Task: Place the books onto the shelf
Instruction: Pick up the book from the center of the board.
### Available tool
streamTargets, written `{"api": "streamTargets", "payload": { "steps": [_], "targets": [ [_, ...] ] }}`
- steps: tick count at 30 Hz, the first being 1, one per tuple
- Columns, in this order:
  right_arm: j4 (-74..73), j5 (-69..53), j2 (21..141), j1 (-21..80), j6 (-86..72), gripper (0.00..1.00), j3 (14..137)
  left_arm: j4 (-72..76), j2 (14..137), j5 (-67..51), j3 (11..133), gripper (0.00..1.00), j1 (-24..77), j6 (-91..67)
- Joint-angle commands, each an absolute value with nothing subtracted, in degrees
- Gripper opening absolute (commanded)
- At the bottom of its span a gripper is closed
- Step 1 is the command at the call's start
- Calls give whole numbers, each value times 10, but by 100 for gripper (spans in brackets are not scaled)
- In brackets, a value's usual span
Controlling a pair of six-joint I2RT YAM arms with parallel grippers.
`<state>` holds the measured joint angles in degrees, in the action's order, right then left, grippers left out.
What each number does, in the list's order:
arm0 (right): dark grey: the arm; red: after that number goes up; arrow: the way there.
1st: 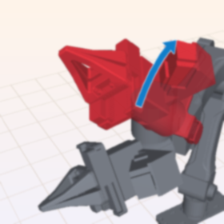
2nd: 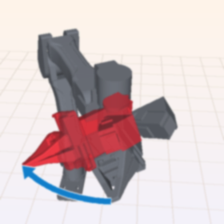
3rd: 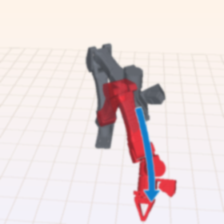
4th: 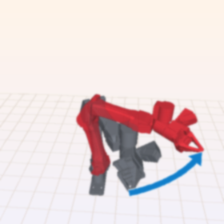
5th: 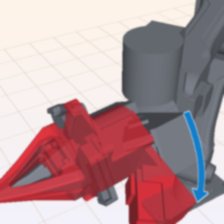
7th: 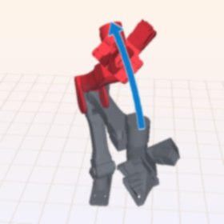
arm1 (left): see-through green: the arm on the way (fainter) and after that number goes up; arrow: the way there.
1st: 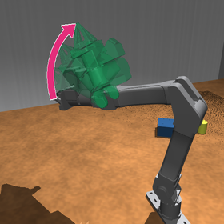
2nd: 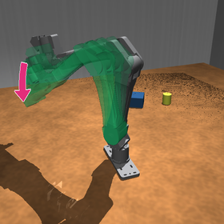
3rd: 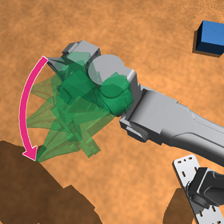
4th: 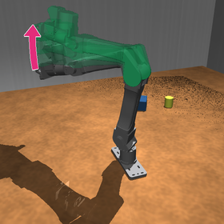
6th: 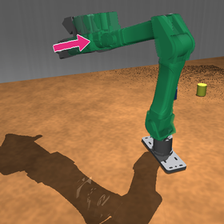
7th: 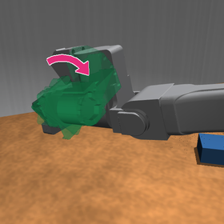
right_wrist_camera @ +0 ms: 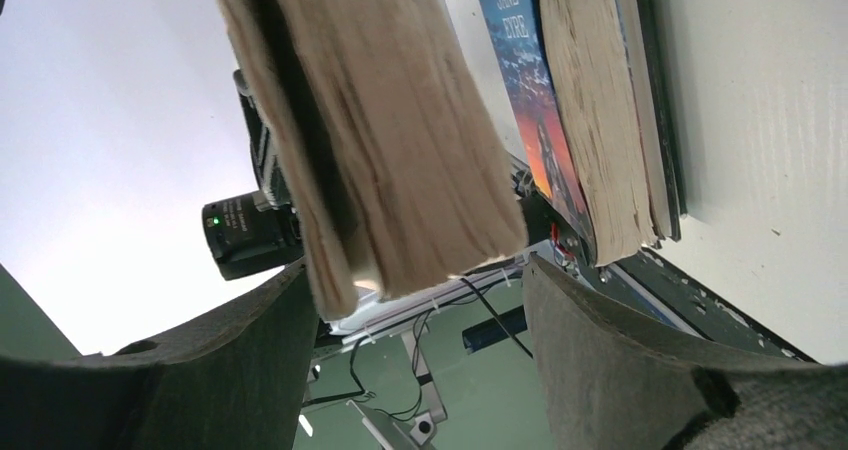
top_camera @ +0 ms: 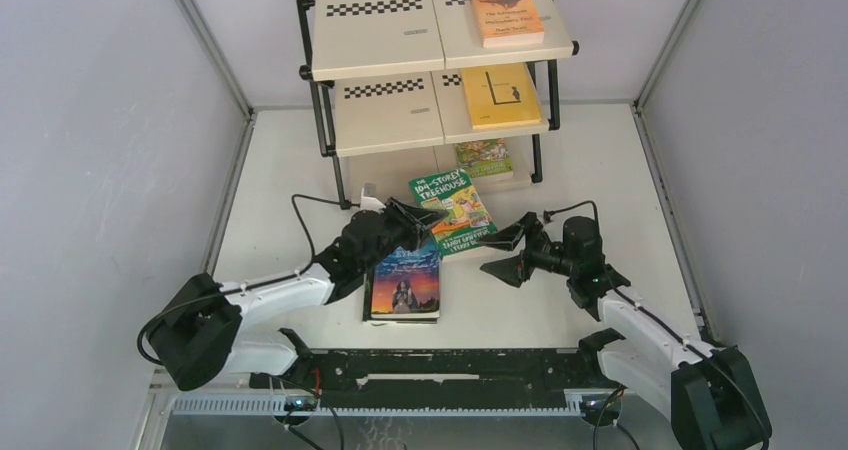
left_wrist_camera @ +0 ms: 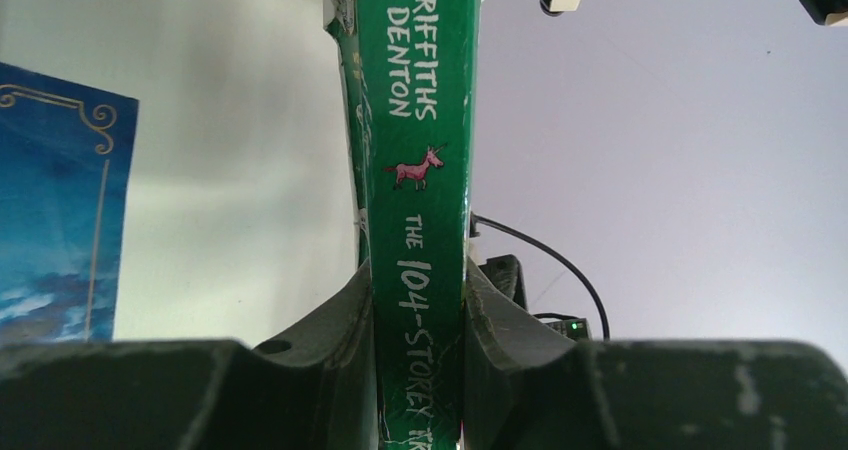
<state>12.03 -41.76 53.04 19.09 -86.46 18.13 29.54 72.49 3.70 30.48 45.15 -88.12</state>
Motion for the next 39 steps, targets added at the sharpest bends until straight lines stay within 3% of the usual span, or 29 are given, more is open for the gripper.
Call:
{"api": "streamTargets", "payload": {
  "steps": [1,18,26,32,36,39],
  "targets": [
    [156,-428,527,188,-874,79,174,383,725,26,359,0,455,-892],
    [275,-419,591,186,-922,76,175,425,749,-17,335,0,457,-907],
    [289,-410,586,179,-923,54,169,447,770,-42,326,0,457,-911],
    [282,-410,584,173,-907,21,165,461,781,-55,309,1,452,-910],
    [279,-410,588,169,-885,2,165,465,789,-69,306,13,443,-903],
    [287,-412,599,164,-864,0,167,465,795,-80,305,25,438,-897]
  ]
}}
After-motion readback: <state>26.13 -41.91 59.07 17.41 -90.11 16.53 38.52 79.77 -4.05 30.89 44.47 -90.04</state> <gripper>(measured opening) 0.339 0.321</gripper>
